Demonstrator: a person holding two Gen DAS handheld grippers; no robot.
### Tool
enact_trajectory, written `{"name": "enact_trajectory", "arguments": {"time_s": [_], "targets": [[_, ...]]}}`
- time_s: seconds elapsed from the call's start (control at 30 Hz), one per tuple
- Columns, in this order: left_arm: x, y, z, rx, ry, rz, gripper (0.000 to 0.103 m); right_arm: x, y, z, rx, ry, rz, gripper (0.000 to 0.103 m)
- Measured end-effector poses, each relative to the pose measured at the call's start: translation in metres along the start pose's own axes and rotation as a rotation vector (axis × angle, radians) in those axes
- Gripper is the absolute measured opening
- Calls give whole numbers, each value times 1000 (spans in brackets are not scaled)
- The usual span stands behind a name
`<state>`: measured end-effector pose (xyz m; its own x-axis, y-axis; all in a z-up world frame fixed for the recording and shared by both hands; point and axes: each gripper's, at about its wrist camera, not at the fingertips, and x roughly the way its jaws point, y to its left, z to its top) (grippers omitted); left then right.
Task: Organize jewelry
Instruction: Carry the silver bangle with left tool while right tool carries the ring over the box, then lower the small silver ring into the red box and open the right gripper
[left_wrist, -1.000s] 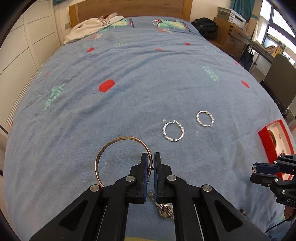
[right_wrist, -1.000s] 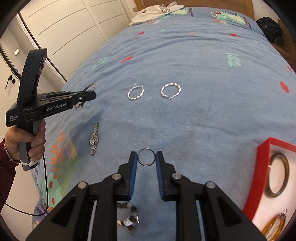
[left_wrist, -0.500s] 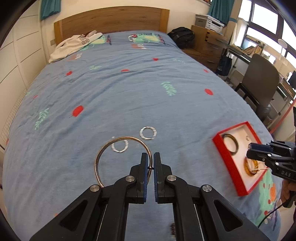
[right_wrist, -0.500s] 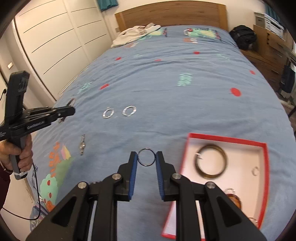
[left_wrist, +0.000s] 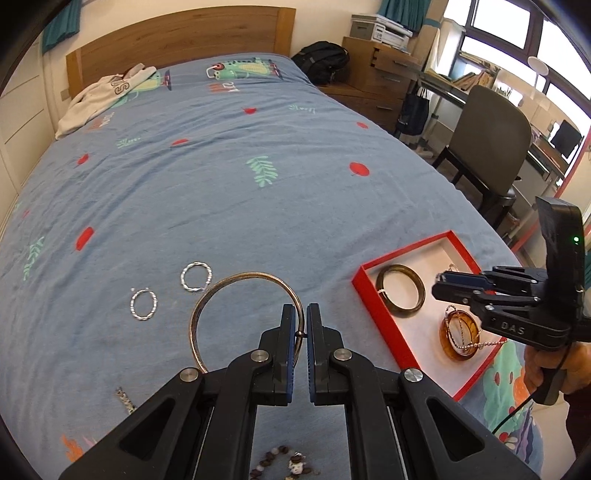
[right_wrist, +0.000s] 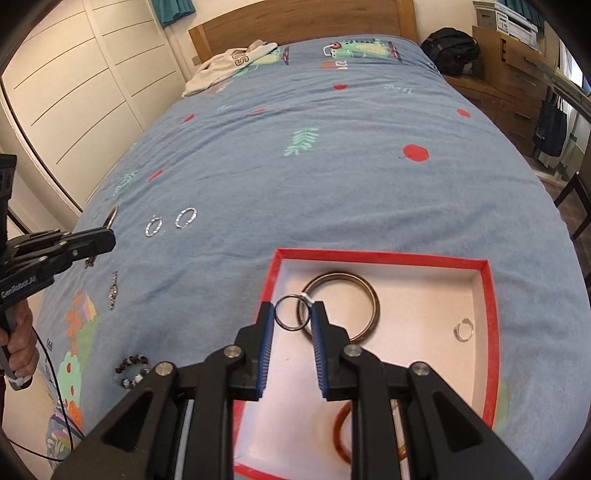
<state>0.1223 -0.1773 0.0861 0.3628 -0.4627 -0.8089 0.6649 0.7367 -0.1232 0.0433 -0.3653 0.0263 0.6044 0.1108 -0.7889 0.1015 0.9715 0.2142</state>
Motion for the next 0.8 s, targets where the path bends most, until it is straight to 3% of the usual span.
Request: {"name": "enact_trajectory", "arguments": {"time_s": [0.43,0.8], "targets": [[30,-19,2,1,51,-9,6,39,-28,-2,59,55,11,20],[33,-53,4,21,58,-29,6,28,-38,-3,71,32,49,20]]}}
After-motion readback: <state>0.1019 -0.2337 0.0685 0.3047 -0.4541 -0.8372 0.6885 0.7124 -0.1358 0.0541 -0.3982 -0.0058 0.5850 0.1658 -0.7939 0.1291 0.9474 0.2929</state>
